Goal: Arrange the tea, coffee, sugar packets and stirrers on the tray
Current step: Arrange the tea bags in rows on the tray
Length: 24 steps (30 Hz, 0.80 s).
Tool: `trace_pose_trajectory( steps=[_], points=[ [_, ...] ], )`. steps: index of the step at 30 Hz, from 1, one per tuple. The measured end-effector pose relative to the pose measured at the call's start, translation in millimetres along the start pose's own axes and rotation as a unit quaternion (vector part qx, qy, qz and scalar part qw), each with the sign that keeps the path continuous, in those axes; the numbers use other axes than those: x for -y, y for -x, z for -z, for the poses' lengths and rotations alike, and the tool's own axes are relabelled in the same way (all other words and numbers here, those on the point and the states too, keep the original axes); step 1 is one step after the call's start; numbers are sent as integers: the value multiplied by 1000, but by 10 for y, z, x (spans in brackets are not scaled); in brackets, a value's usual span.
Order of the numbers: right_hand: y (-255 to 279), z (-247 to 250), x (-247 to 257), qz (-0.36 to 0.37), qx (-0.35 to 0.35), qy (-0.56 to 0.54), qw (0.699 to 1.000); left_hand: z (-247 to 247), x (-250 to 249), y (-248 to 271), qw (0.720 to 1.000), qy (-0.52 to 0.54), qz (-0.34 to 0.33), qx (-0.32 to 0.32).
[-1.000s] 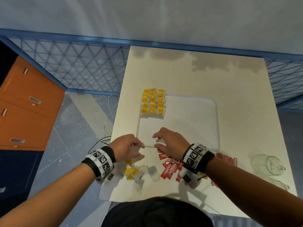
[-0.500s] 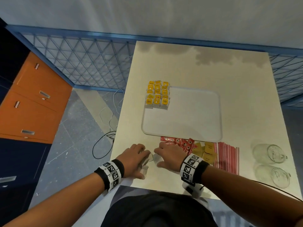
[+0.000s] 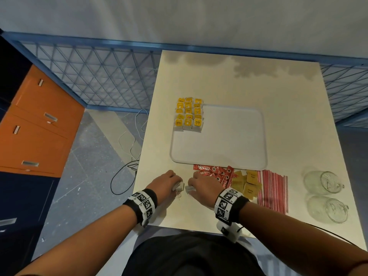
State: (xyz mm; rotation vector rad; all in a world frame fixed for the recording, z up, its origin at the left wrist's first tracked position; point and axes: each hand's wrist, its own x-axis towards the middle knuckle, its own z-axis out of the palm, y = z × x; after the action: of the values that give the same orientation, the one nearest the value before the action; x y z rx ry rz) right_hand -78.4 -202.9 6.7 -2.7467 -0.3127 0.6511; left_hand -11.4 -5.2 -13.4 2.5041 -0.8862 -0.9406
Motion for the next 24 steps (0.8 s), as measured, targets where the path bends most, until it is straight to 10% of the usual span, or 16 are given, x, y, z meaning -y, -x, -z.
trace_pose_trajectory(
  steps=[8,19,24],
  points=[
    [61,213,-61,-84,-21,-210,974,150,64,-157,980,180,60,-52],
    [1,535,-171,-145,-95,-461,871,406,-25,-204,802,585,102,-64],
    [-16,662,-152,-146,-105,-472,863,433,-93,-260,802,591,73,-49]
  ],
)
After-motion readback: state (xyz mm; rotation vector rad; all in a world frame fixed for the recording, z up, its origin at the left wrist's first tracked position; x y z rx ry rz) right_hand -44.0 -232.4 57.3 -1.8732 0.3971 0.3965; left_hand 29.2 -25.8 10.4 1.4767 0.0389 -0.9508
